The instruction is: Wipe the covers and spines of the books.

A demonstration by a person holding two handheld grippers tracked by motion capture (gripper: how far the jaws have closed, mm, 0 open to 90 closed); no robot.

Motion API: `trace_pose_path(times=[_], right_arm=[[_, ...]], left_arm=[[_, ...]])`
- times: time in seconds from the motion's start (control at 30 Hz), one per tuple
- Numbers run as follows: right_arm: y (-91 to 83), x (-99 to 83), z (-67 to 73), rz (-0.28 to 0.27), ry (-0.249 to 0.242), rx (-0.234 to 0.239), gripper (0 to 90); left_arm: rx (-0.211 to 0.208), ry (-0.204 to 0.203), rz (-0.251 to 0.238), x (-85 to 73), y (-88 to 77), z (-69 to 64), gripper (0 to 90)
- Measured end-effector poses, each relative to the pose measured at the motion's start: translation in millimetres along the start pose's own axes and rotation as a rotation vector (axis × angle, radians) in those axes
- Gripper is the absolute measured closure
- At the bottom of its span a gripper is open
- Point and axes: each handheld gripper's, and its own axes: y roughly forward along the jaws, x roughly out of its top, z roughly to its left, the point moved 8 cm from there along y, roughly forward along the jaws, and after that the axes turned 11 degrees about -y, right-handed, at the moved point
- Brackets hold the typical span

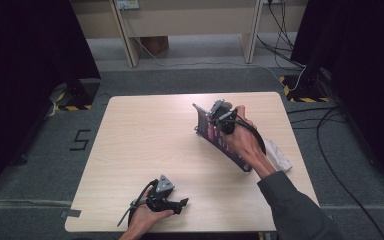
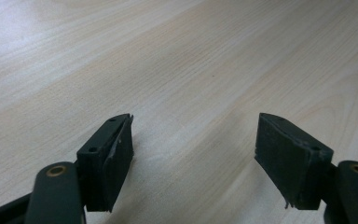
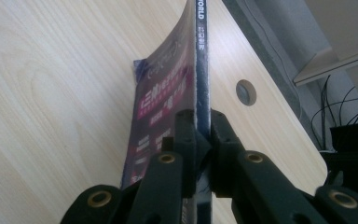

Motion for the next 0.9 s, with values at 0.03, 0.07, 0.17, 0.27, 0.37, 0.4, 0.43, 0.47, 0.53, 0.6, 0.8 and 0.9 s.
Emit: trace_pose_path(times=[0.03, 0.07, 0.17, 0.27, 0.37, 0.4, 0.43, 0.47, 0.53, 0.6, 0.8, 0.9], right_arm=[[-0.5, 0.7, -0.6, -0.002, -0.003, -0.002, 84.4], [-0.6, 1.0, -1.9, -0.001, -0.001, -0.004, 84.5], [0.5, 0.3, -4.7, 0.008, -0.001, -0.027, 84.5], [2.5, -0.4, 0.4, 0.011, -0.03, -0.014, 84.5], [1.1, 0.4, 9.2, -0.002, -0.022, 0.011, 84.5], [0.3, 1.3, 12.2, -0.012, -0.024, 0.03, 84.4], [-0.9, 2.0, 16.5, -0.017, -0.015, 0.051, 84.5], [-2.2, 3.2, 21.4, -0.022, -0.015, 0.065, 84.4], [-3.2, 4.9, 27.5, -0.027, -0.02, 0.086, 84.4], [-4.0, 6.8, 33.0, -0.03, -0.033, 0.105, 84.4], [-2.3, 9.8, 50.2, -0.046, -0.003, 0.198, 84.3], [2.6, 7.4, 61.3, -0.05, 0.005, 0.245, 84.3]], left_arm=[[0.0, 0.0, 0.0, -0.5, 0.1, -0.5, 27.2], [0.0, 0.001, 0.0, -0.5, 0.2, -0.7, 27.2], [0.0, 0.003, 0.003, -1.0, 0.4, -1.1, 27.2], [0.001, 0.006, 0.006, -1.2, 1.1, -0.5, 27.2], [0.004, 0.005, 0.006, -1.5, 1.0, -0.5, 27.2], [0.004, 0.007, 0.007, -1.6, 1.0, -0.6, 27.1], [0.003, 0.003, 0.005, -1.3, 1.1, -0.8, 27.1], [0.004, 0.003, 0.004, -1.2, 1.0, -0.8, 27.1], [0.005, 0.004, 0.005, -1.5, 1.1, -0.4, 27.1], [0.006, 0.005, 0.005, -1.2, 1.0, 0.2, 27.0], [0.01, -0.008, -0.004, 0.7, -0.3, 3.7, 26.8], [0.014, -0.013, -0.006, 0.7, -0.5, 5.1, 26.6]])
